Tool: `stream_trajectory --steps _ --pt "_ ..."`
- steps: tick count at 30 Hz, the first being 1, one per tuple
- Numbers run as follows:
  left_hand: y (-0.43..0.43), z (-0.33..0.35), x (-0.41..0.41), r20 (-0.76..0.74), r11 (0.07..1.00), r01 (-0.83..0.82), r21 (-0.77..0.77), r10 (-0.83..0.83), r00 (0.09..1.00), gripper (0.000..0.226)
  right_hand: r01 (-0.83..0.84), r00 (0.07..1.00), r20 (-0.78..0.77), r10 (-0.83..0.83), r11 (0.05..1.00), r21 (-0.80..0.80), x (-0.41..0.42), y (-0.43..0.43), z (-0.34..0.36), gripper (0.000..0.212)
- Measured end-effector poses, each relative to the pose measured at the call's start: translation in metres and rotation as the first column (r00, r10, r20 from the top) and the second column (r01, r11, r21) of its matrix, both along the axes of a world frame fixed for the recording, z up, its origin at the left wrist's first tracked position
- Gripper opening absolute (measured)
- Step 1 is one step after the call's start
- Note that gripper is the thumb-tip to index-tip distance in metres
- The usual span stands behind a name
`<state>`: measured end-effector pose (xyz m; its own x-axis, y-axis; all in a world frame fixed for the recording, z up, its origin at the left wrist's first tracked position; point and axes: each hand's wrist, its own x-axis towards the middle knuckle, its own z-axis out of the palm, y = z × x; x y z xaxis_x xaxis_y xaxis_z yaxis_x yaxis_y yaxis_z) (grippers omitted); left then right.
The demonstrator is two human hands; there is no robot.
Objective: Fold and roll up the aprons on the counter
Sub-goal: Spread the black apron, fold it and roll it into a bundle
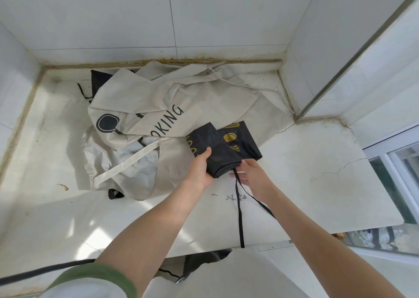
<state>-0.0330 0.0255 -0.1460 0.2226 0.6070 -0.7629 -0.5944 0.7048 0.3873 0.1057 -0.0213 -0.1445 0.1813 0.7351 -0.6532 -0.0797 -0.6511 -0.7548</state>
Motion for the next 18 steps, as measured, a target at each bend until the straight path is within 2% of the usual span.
stream_trajectory --steps 2,3,8,10,13,18 --pt "0.002 0.002 0.002 0.005 1.0 -0.015 -0.013 0.015 1.0 0.019 0.084 0.991 -0.102 -0.085 0.996 -0.016 -0.005 0.001 0.005 0.019" --pt "0.003 0.004 0.003 0.006 1.0 -0.012 -0.012 0.012 1.0 0.02 0.09 0.99 -0.105 -0.092 0.996 -0.024 -0.005 0.002 0.006 0.018" --pt "0.005 0.006 0.009 -0.036 1.0 0.029 0.002 -0.029 0.999 0.033 -0.074 0.984 0.153 0.089 0.992 -0.101 -0.005 0.005 0.009 0.026" --pt "0.006 0.005 0.01 -0.057 0.999 0.032 0.001 -0.032 0.998 0.039 -0.14 0.951 0.266 0.159 0.986 -0.089 -0.008 0.003 0.013 0.028" --pt "0.007 0.002 0.011 -0.055 1.0 0.026 -0.009 -0.026 0.998 0.04 -0.279 0.895 0.355 0.27 0.96 -0.027 -0.012 -0.004 0.016 0.028" --pt "0.01 0.0 0.005 -0.045 0.996 0.089 -0.003 -0.089 0.995 0.029 -0.53 0.768 0.453 0.453 0.847 0.051 -0.024 -0.012 0.014 0.026"
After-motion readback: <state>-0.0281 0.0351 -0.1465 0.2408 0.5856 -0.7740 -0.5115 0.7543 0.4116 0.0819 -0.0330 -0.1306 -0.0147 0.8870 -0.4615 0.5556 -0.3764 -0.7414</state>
